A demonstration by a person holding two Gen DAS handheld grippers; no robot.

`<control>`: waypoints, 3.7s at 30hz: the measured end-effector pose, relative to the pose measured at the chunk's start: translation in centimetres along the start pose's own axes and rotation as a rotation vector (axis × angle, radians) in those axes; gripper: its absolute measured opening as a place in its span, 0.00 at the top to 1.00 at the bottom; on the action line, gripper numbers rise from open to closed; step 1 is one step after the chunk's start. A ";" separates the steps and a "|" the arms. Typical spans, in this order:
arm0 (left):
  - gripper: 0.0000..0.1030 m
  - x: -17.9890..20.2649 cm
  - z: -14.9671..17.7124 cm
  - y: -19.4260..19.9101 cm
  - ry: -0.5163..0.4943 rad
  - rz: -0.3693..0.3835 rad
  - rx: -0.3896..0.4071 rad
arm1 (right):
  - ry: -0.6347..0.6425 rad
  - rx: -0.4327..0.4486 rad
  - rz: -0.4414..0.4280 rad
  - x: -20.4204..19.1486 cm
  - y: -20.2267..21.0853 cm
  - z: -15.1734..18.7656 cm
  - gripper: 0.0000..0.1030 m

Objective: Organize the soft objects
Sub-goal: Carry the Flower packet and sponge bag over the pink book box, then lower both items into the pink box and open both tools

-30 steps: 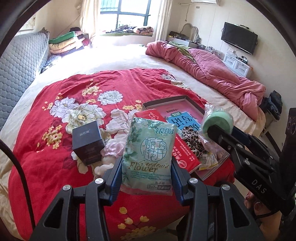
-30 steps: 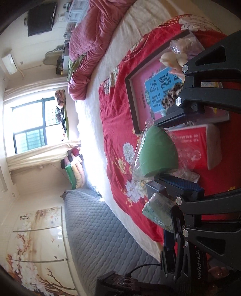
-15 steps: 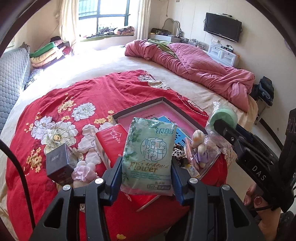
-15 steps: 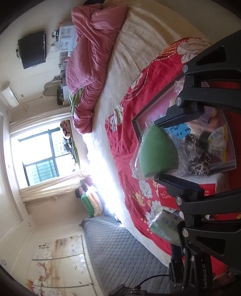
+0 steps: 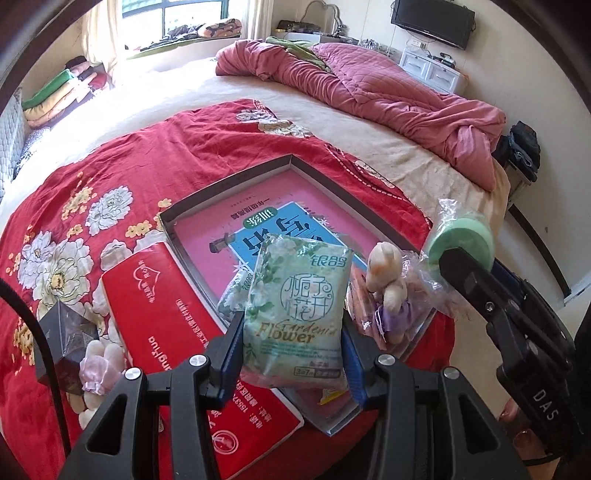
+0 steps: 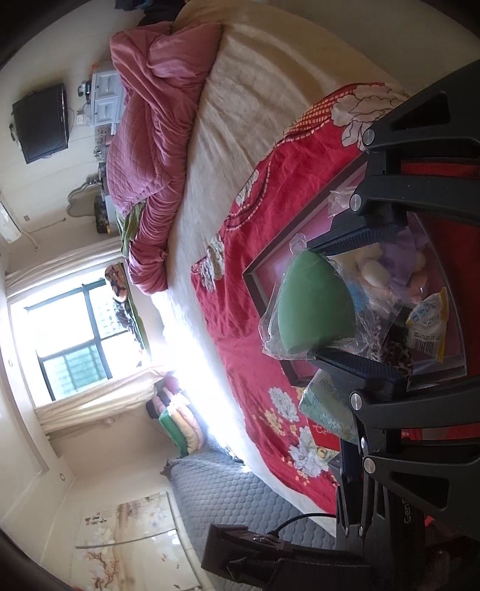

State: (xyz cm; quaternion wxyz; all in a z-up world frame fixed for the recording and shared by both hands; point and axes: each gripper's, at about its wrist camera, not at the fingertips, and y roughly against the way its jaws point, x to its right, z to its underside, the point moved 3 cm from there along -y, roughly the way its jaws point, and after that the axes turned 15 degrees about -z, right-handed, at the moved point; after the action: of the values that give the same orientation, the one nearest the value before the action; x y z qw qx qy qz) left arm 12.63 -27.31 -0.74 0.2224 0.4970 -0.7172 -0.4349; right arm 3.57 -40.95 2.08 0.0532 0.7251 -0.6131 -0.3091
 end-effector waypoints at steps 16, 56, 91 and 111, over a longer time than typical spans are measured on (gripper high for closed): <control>0.54 1.0 0.0 -4.4 -0.044 -0.024 -0.077 | -0.044 -0.093 -0.006 2.1 -2.7 1.2 0.48; 0.53 2.3 0.3 -5.0 -0.139 -0.069 -0.062 | -0.125 -0.190 -0.037 6.1 -9.2 2.2 0.44; 0.37 2.5 0.6 -4.2 -0.103 0.012 -0.076 | -0.006 -0.196 0.070 6.1 -8.9 -1.1 0.26; 0.26 -0.2 0.5 -0.2 -0.001 0.018 0.002 | 0.014 -0.103 0.089 3.9 -3.5 -2.2 0.25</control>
State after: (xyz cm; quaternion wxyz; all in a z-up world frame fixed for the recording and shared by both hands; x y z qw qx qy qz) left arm 12.39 -26.98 -1.13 0.2255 0.4905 -0.7223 -0.4322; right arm 7.96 -44.37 0.72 0.1086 0.6955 -0.6277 -0.3325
